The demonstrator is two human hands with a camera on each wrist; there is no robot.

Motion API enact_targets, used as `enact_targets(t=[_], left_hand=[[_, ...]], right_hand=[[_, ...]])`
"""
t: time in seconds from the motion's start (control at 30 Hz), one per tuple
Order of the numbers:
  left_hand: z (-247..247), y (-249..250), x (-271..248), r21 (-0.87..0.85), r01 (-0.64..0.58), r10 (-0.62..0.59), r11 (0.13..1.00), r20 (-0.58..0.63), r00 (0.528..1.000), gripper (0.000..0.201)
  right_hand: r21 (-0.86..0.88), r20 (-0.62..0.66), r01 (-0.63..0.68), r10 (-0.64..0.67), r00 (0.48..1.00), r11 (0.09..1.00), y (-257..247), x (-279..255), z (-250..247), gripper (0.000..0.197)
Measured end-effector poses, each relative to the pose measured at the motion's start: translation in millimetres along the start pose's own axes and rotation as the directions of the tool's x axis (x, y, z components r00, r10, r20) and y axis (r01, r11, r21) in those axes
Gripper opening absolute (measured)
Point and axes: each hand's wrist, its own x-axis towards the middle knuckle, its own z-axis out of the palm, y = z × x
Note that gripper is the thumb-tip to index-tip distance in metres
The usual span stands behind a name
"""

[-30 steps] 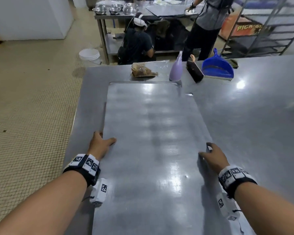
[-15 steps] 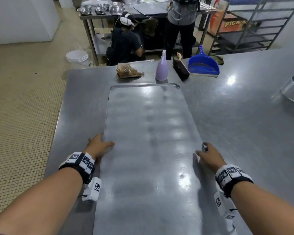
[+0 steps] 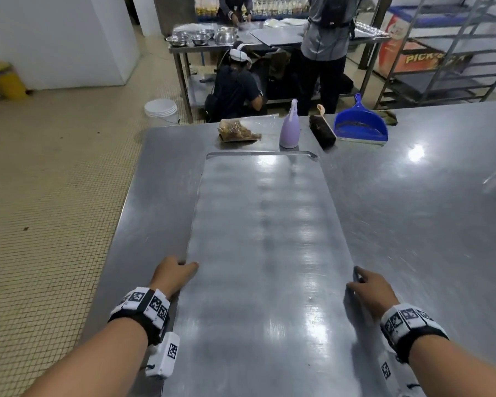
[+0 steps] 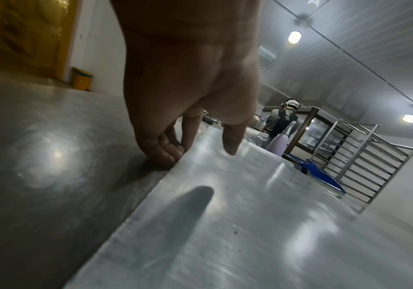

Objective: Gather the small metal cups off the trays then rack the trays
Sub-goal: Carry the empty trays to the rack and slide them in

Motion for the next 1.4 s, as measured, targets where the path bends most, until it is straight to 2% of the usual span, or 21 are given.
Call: enact_targets(t=[0.07,0.13,0.2,0.27,0.3,0.37,0.4,0.5,0.53,0.67,0.73,0.83,0.87,0.97,1.03,1.1,1.17,1.2,1.3,1.4], left_hand=[[2,3,-10,-0.039,0.014,-0.014,0.999,0.007,1.0,0.027],[-1,6,-14,-0.077,0.033,-0.03,0.996,0.039,0.999,0.023],[-7,4,-24,-0.094,0.064,-0.057,0.993,0.083,0.995,0.039],[-8,-15,-29,-0.121,0.069,-0.06,0.99,0.076,0.995,0.065],[-7,-24,-32,-0.131,0.074,-0.065,0.989,0.073,0.995,0.07],[0,-44,-43,-0.142,0.076,-0.068,0.987,0.057,0.996,0.067],[-1,-37,-60,-0.116,0.069,-0.065,0.991,0.039,0.997,0.064],[4,-41,-92,-0.082,0.069,-0.069,0.994,0.002,0.998,0.041],[6,-45,-98,-0.087,0.077,-0.078,0.993,-0.006,0.997,0.041],[12,-73,-107,-0.114,0.098,-0.098,0.989,0.0,0.995,0.061],[15,-71,-116,-0.139,0.109,-0.111,0.984,-0.009,0.994,0.058],[17,-65,-128,-0.096,0.074,-0.077,0.993,-0.037,0.996,0.038],[18,-67,-128,-0.083,0.064,-0.068,0.995,-0.043,0.997,0.039],[14,-68,-130,-0.026,0.061,-0.062,0.998,-0.031,0.998,0.061],[14,-67,-133,0.026,0.045,-0.045,0.999,0.006,0.999,0.082],[18,-58,-143,0.138,-0.005,-0.003,0.99,0.061,0.998,0.094],[31,-50,-158,0.298,-0.09,0.065,0.95,0.093,0.994,0.091],[38,-47,-172,0.359,-0.137,0.105,0.923,0.106,0.989,0.089],[57,-48,-226,0.461,-0.277,0.228,0.843,0.16,0.96,0.085],[68,-64,-263,0.573,-0.39,0.304,0.721,0.244,0.921,0.092]], right_hand=[[-0.012,0.047,0.012,-0.011,0.999,1.0,-3,4,-1,0.058],[-0.03,0.064,0.023,-0.021,0.998,0.999,-1,13,1,0.063],[-0.082,0.074,0.055,-0.049,0.996,0.995,1,14,1,0.055],[-0.104,0.072,0.073,-0.066,0.995,0.992,2,7,0,0.045],[-0.112,0.064,0.089,-0.082,0.995,0.99,3,4,-2,0.039],[-0.127,0.065,0.127,-0.119,0.991,0.984,9,-4,-3,0.036],[-0.132,0.066,0.137,-0.129,0.989,0.982,13,-7,-3,0.042],[-0.153,0.055,0.168,-0.162,0.985,0.974,27,-24,-4,0.05],[-0.15,0.047,0.17,-0.165,0.985,0.974,33,-30,-4,0.049],[-0.156,0.034,0.166,-0.163,0.986,0.974,46,-51,-3,0.041],[-0.159,0.027,0.169,-0.167,0.986,0.973,51,-61,-2,0.035],[-0.171,0.022,0.182,-0.181,0.983,0.968,54,-69,-2,0.029],[-0.175,0.02,0.184,-0.183,0.983,0.967,55,-71,-1,0.026],[-0.183,0.014,0.184,-0.184,0.983,0.966,56,-72,0,0.016],[-0.179,0.011,0.174,-0.175,0.984,0.968,55,-76,1,0.016],[-0.152,0.031,0.187,-0.184,0.982,0.971,53,-83,4,0.03],[-0.139,0.056,0.234,-0.229,0.972,0.962,53,-95,10,0.054],[-0.156,0.065,0.274,-0.267,0.961,0.949,53,-105,16,0.061],[-0.283,0.107,0.41,-0.397,0.912,0.867,53,-143,40,0.064],[-0.335,0.182,0.503,-0.469,0.864,0.797,58,-187,62,0.076]])
